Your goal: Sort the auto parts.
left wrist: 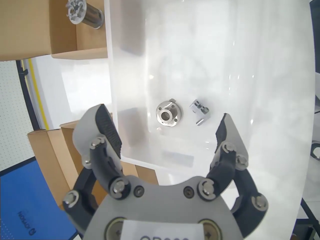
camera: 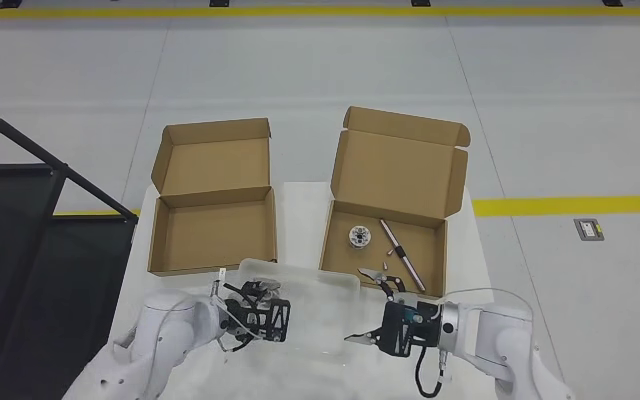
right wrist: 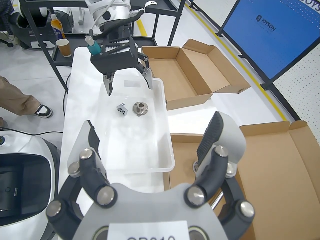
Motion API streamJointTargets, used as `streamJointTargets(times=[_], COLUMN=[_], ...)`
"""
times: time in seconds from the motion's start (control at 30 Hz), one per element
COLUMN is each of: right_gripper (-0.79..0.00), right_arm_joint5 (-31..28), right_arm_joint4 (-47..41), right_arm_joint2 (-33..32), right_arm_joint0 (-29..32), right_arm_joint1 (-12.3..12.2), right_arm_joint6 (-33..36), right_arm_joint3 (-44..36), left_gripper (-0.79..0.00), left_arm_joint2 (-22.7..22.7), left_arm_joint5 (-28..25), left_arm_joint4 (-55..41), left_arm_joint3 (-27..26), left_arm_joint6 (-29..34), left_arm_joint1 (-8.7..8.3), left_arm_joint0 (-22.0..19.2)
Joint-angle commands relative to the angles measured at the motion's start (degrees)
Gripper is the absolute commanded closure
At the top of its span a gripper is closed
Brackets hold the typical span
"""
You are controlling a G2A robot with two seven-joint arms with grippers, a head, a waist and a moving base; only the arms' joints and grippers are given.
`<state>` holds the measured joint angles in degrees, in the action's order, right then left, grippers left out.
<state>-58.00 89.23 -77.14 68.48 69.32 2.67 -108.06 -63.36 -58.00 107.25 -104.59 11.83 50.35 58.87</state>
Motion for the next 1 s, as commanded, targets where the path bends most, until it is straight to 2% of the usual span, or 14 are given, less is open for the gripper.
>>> streamJointTargets(times=[0.0,0.07,0.17,0.2,0.23,0.3,0.4,0.5,0.6,0.73,0.83,0.9,0.97], right_gripper=[-0.785,-0.785,-0.785,-0.785,-0.785,-0.785,-0.785,-0.785,-0.785,-0.785,-0.785,-0.785,-0.785], right_arm_joint5=[0.00,0.00,0.00,0.00,0.00,0.00,0.00,0.00,0.00,0.00,0.00,0.00,0.00], right_arm_joint4=[0.00,0.00,0.00,0.00,0.00,0.00,0.00,0.00,0.00,0.00,0.00,0.00,0.00], right_arm_joint2=[-0.01,-0.01,-0.01,-0.01,-0.01,-0.01,-0.01,-0.01,-0.01,-0.01,-0.01,-0.01,-0.01], right_arm_joint0=[0.00,0.00,0.00,0.00,0.00,0.00,0.00,0.00,0.00,0.00,0.00,0.00,0.00], right_arm_joint1=[0.00,0.00,0.00,0.00,0.00,0.00,0.00,0.00,0.00,0.00,0.00,0.00,0.00], right_arm_joint6=[0.01,0.01,0.01,0.01,0.01,0.01,0.01,0.01,0.01,0.01,0.01,0.01,0.01], right_arm_joint3=[0.00,0.00,0.00,0.00,0.00,0.00,0.00,0.00,0.00,0.00,0.00,0.00,0.00], left_gripper=[-0.785,-0.785,-0.785,-0.739,-0.631,-0.680,-0.579,-0.585,-0.720,-0.671,-0.665,-0.514,-0.489], left_arm_joint2=[0.01,0.04,0.49,0.76,1.09,1.82,2.70,3.48,4.76,6.96,8.33,9.07,9.70], left_arm_joint5=[0.00,1.80,1.65,1.25,0.74,0.66,0.96,3.17,4.15,4.27,4.41,4.59,4.84], left_arm_joint4=[-0.03,-0.72,-2.75,-3.41,-4.20,-5.46,-8.29,-9.71,-10.39,-10.62,-11.79,-12.45,-12.97], left_arm_joint3=[0.00,0.72,1.92,2.27,2.73,3.36,4.93,5.95,7.30,10.35,12.78,14.20,15.46], left_arm_joint6=[0.04,0.18,1.96,2.78,3.93,6.34,9.81,12.50,14.10,15.73,16.17,16.50,16.68], left_arm_joint1=[0.00,0.12,0.48,0.62,0.78,1.16,1.79,2.39,2.95,3.75,4.42,4.82,5.18], left_arm_joint0=[-0.03,0.68,0.30,-0.06,-0.39,-1.08,-2.28,-3.44,-4.52,-6.48,-8.10,-9.02,-9.87])
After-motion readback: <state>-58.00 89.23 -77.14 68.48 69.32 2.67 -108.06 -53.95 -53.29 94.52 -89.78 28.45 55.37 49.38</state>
